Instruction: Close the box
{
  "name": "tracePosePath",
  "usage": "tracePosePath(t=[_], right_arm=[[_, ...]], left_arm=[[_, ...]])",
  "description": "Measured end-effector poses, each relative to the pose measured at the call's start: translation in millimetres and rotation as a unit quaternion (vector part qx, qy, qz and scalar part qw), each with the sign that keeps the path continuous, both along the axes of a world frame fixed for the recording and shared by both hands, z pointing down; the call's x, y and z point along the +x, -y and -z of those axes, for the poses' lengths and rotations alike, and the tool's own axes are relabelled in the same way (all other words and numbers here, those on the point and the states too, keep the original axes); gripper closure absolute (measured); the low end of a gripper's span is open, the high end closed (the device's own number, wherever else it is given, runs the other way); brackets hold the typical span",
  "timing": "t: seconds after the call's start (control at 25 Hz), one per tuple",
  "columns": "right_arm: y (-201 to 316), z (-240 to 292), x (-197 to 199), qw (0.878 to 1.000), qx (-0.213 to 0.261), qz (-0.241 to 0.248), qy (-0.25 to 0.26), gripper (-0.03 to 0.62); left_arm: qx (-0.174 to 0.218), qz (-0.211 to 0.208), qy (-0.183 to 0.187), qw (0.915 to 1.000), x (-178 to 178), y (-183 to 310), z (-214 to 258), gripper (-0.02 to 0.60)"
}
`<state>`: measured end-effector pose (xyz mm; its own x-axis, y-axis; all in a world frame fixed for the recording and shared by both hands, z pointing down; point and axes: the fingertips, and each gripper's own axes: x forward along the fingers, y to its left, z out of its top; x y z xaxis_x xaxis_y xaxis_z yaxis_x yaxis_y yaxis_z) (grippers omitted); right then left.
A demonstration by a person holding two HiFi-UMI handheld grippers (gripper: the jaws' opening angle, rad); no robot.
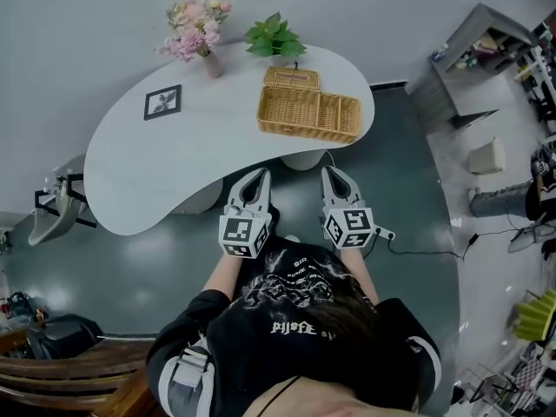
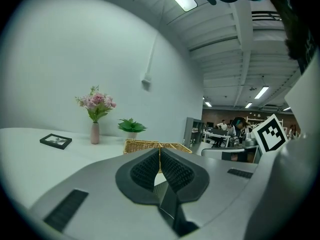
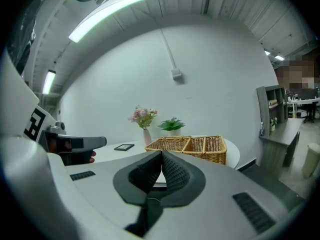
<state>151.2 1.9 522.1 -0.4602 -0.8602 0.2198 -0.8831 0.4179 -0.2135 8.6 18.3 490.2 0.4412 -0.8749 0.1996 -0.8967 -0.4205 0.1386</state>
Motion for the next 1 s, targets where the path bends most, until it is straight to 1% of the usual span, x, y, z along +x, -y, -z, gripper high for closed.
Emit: tracePosePath(t=[0.12,0.24,0.44,0.6,0.72,0.88,1.0], right_arm=[[20.4,-5.1,0.3,1.000,-0.010,-0.014,-0.011,0.569],[42.5,-8.3,0.5,0.999,-0.020,-0.028,-0.020,0.569],[74.9,-5.2,-2.5,0.999,-0.021,-0.039,-0.025,0.569],[93.9,-6.3,-2.6,0.998,-0.025,-0.047,-0.040,0.569],[106.8,-6.4,-0.8,0.997,-0.030,-0.059,-0.041,0.569],[125.2,-0.2,0.0,0.996,-0.029,-0.075,-0.046,0.569],[136.9,4.3,-2.5,0.995,-0.031,-0.082,-0.054,0.569]], left_arm=[[0.001,0.003,-0.006,1.0000,-8.6,24.6,0.6,0.557],[0.006,0.004,-0.004,1.0000,-18.4,50.6,3.3,0.557],[0.001,0.006,-0.007,1.0000,-33.0,93.9,-1.9,0.557],[-0.007,-0.007,-0.003,0.9999,-36.2,121.6,-6.8,0.557],[-0.009,-0.017,-0.004,0.9998,-36.2,140.7,-7.8,0.557],[-0.010,-0.039,0.003,0.9992,-34.6,165.3,-9.0,0.557],[-0.015,-0.050,0.000,0.9986,-37.8,184.0,-8.6,0.557]])
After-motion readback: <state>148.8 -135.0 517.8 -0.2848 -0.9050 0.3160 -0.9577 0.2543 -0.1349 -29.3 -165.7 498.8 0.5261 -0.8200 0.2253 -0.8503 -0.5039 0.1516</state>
